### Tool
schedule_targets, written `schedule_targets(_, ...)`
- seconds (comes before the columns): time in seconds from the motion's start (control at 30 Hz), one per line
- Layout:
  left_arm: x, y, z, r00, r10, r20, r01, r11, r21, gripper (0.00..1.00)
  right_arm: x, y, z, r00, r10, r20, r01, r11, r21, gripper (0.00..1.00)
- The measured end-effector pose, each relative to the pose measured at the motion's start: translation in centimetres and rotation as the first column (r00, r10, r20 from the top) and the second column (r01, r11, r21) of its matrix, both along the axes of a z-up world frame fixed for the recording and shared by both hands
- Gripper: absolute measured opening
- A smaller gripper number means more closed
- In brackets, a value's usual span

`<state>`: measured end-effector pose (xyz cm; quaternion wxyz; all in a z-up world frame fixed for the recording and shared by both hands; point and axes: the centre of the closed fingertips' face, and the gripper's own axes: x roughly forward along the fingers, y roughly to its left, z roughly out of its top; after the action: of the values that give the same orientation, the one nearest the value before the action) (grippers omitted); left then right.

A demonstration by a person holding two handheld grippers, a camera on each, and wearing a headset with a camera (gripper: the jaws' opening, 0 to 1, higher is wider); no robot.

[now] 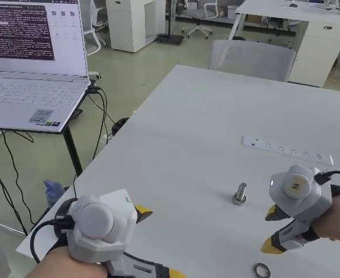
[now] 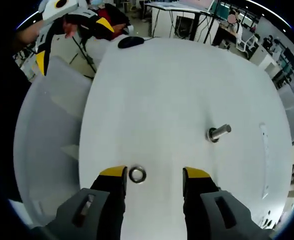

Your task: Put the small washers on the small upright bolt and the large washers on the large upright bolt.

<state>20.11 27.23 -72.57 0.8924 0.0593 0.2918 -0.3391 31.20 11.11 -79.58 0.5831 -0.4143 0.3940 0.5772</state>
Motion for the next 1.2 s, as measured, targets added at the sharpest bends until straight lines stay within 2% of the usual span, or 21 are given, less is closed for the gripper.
schedule_targets(0.23,0.3,0.4,-0.1,1.000,0.004,-0.003,-0.004,1.000,-0.003,0.91,-1.7,-0.9,-0.6,1.000,-0.027,-0.011,0.027,1.000,0.003,0.47)
schedule_targets(0.5,0.3,-0.2,-0.3,1.000,-0.012,-0.006,0.012,1.000,0.006,0.94,-3.1,-1.3,-2.0,0.998,-0.055,-0.033,0.055,0.998,0.009,0.47)
schedule_targets(0.6,0.2,-0.4,-0.9,1.000,-0.023,-0.016,0.023,1.000,0.012,0.95,-3.2,-1.3,-2.7,0.997,-0.068,-0.036,0.069,0.998,0.012,0.48)
schedule_targets(0.67,0.1,-0.3,-1.4,0.999,-0.032,-0.028,0.033,0.999,0.035,0.95,-3.2,-1.3,-3.3,0.997,-0.073,-0.034,0.073,0.997,0.010,0.48)
schedule_targets(0.83,0.4,-0.3,-2.0,0.999,-0.039,-0.034,0.041,0.998,0.039,0.96,-2.9,-1.3,-4.6,0.995,-0.095,-0.030,0.095,0.995,0.010,0.47)
schedule_targets(0.97,0.3,-0.3,-2.8,0.997,-0.061,-0.049,0.064,0.996,0.067,0.97,-2.7,-1.3,-5.6,0.995,-0.102,-0.022,0.102,0.995,0.005,0.47)
schedule_targets(1.1,0.3,-0.4,-3.0,0.996,-0.071,-0.051,0.074,0.995,0.067,0.99,-2.4,-1.0,-6.4,0.994,-0.111,-0.007,0.111,0.994,0.008,0.47)
schedule_targets(1.2,0.3,-0.4,-3.0,0.996,-0.073,-0.054,0.077,0.995,0.062,0.99,-2.2,-1.0,-7.1,0.992,-0.128,-0.018,0.128,0.992,0.001,0.47)
